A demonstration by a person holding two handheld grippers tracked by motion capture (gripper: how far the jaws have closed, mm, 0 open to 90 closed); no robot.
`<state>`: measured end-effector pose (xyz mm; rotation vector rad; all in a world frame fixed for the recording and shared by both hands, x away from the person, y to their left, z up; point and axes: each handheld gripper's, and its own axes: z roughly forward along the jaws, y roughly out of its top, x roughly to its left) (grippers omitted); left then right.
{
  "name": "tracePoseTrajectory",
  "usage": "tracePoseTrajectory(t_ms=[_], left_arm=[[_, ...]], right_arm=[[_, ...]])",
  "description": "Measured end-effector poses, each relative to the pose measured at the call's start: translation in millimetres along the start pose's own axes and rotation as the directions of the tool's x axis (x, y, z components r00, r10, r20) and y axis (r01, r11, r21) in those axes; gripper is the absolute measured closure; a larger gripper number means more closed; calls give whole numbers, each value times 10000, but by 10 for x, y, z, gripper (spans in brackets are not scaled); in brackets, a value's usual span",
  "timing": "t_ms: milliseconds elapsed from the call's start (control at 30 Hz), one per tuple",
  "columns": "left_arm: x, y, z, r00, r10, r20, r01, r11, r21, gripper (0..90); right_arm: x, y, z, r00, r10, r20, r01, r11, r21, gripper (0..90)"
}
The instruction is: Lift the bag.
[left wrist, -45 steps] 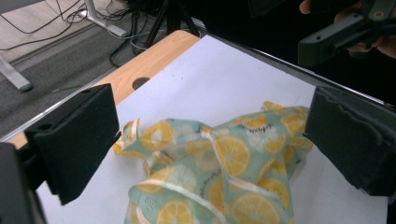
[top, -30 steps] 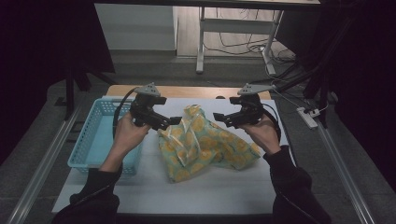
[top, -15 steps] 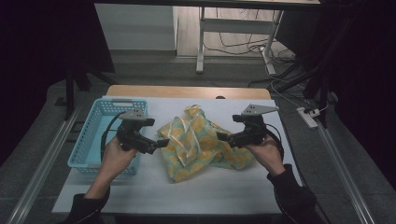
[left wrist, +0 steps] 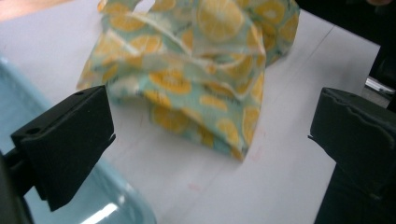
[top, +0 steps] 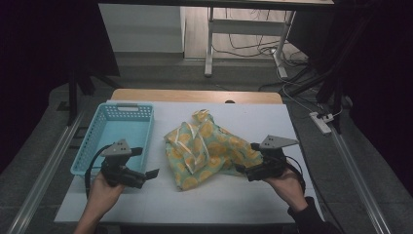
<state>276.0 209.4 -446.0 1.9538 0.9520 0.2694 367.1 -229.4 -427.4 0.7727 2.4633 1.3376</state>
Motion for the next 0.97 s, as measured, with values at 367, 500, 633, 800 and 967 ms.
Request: tracePoseTrajectory(t_ms=[367, 500, 633, 800, 967], left_arm=[[-139, -590, -233, 9939, -776, -782, 765, 9969, -171, 0], [-179, -792, -297, 9886, -976, -1145, 991, 9951, 72, 0], [-190, -963, -352, 9809, -1043, -1643, 1114, 9932, 344, 0], [-120, -1127, -354, 9687, -1113, -2218, 1358, 9858, 983, 0], [-92, -1140, -332, 9624, -1382, -2339, 1698, 9781, 1207, 0]], right_arm=[[18, -590, -263, 9945, 781, 704, -793, 9967, 145, 3], [54, -813, -365, 9895, 890, 1138, -932, 9951, 322, 0], [106, -982, -464, 9826, 1083, 1511, -1139, 9931, 288, 0], [148, -1147, -487, 9806, 1220, 1533, -1358, 9872, 834, 0], [134, -1190, -475, 9788, 1338, 1551, -1525, 9815, 1156, 0]])
